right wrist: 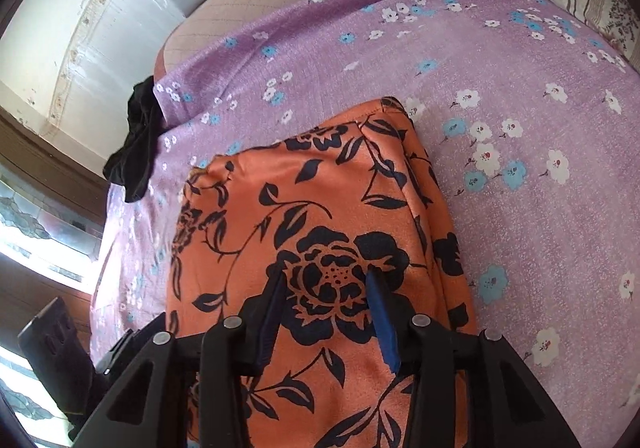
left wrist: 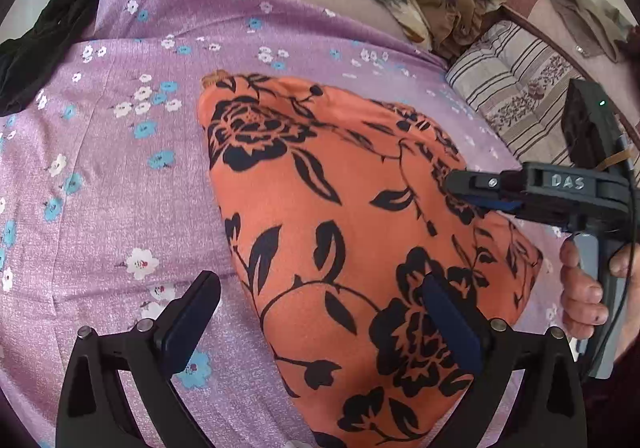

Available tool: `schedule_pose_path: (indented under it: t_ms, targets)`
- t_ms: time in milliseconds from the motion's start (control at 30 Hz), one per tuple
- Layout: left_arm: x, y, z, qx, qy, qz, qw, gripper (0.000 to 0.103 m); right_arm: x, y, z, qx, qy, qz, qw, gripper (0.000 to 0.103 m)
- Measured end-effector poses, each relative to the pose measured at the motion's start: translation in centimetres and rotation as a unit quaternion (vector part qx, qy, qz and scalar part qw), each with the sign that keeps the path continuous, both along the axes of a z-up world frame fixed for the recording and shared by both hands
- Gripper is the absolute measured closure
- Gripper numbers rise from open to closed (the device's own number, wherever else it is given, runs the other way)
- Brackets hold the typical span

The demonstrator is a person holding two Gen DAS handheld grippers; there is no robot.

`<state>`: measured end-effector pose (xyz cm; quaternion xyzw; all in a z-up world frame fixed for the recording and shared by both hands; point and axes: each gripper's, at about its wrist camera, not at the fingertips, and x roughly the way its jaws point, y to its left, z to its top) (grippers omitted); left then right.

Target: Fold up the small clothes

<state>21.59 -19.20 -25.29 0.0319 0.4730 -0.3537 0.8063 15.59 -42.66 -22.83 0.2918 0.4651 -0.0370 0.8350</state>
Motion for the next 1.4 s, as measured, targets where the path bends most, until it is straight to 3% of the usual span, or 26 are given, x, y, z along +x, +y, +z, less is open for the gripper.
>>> schedule_pose_path:
  t_ms: [100, 200, 300, 400, 533, 700, 767, 967, 1033, 1133, 1200, 1300, 1400]
  targets:
    - [0.6, 0.5, -0.4, -0.016, 0.029, 0.013, 0.9993, 0.002, -0.1, -0.1, 0.2, 0.003, -0.004, -0.001, 1.000, 0.060]
    - [0.7, 0.8, 0.2, -0.012, 0.014, 0.032, 0.9993, 0.002, -0.6, -0.8, 0.9, 0.020, -0.030, -0.008, 0.999, 0.059]
    - [0.3, 0.7, 0.6, -0.006, 0.002, 0.032, 0.9995, 0.002, -0.7, -0.9, 2.5, -0.009, -0.061, -0.007, 0.998, 0.059]
    - [-0.2, 0.3, 0.6, 0.013, -0.009, 0.024, 0.9996, 0.002, 0.4, -1.5, 3.1, -0.020, -0.056, -0.008, 0.998, 0.059]
    - [-0.2, 0.5, 0.4, 0.021, 0.004, 0.028, 0.9994, 0.002, 3.4, -3.8, 2.6, 0.017, -0.061, -0.027, 0.998, 0.059]
    - [-0.1, 1.1, 0.1, 0.021, 0.025, 0.023, 0.9992, 0.002, 7.4, -6.6, -2.6, 0.094, 0.013, -0.072, 0.993, 0.057]
    - [-0.1, 1.6, 0.1, 0.014, 0.036, 0.028, 0.9989, 0.002, 7.7, -6.3, -1.7, 0.083, 0.001, -0.077, 0.994, 0.056]
    - [-0.4, 1.6, -0.3, 0.012, 0.045, 0.025, 0.9986, 0.002, 9.8, -0.4, 2.4, 0.083, -0.077, 0.018, 0.993, 0.056]
    - [-0.2, 1.4, -0.3, 0.011, 0.044, 0.023, 0.9987, 0.002, 10.9, 2.0, 1.6, 0.095, -0.063, 0.057, 0.992, 0.050]
    - [-0.4, 1.8, -0.2, 0.013, 0.037, 0.021, 0.9990, 0.002, 12.0, 4.4, -1.5, 0.064, 0.004, 0.076, 0.995, 0.050]
    - [-0.5, 1.8, 0.2, 0.010, 0.027, 0.018, 0.9994, 0.002, 11.7, 4.8, -1.5, 0.049, -0.001, 0.080, 0.996, 0.050]
    - [-0.8, 1.7, 1.4, 0.005, 0.001, 0.013, 0.9999, 0.002, 10.5, 3.7, 0.8, 0.075, -0.020, 0.089, 0.993, 0.049]
    - [-0.4, 1.7, 1.8, 0.002, -0.002, 0.017, 0.9999, 0.002, 8.1, 1.6, 3.1, 0.069, -0.049, 0.073, 0.994, 0.046]
